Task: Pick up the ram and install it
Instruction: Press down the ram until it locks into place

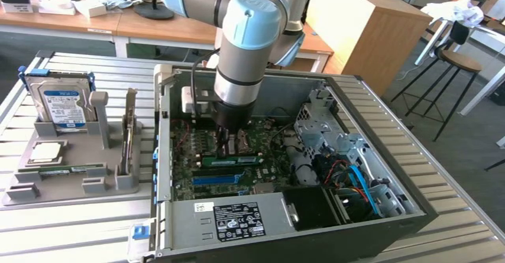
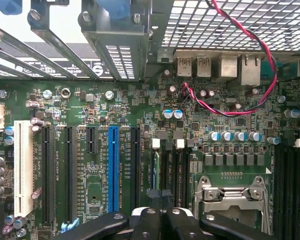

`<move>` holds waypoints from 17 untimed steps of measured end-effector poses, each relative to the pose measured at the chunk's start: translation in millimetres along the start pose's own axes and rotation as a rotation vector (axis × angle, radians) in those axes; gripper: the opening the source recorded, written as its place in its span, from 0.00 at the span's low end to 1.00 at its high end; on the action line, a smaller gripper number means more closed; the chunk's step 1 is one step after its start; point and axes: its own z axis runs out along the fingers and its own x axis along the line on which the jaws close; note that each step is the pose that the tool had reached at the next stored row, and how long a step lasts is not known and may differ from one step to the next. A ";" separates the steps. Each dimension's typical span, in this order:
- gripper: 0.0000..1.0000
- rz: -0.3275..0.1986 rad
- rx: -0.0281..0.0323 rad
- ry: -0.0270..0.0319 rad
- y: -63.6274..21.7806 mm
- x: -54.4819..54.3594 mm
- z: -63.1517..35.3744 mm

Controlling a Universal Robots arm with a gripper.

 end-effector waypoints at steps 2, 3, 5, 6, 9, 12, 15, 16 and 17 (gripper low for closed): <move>0.10 0.000 -0.0001 0.0000 0.0 0.1 0.6; 0.10 0.000 -0.0002 0.0001 0.0 0.1 0.9; 0.10 0.000 -0.0003 0.0002 0.1 0.2 1.8; 0.10 0.000 -0.0002 0.0002 0.1 0.2 2.1; 0.10 0.000 -0.0002 0.0002 0.0 0.2 2.4; 0.10 0.000 -0.0001 0.0001 0.0 0.2 2.4; 0.10 0.000 -0.0001 0.0000 0.0 0.2 2.5; 0.10 0.000 0.0000 -0.0002 0.0 0.2 2.3; 0.10 0.000 0.0005 -0.0006 -0.1 0.1 2.0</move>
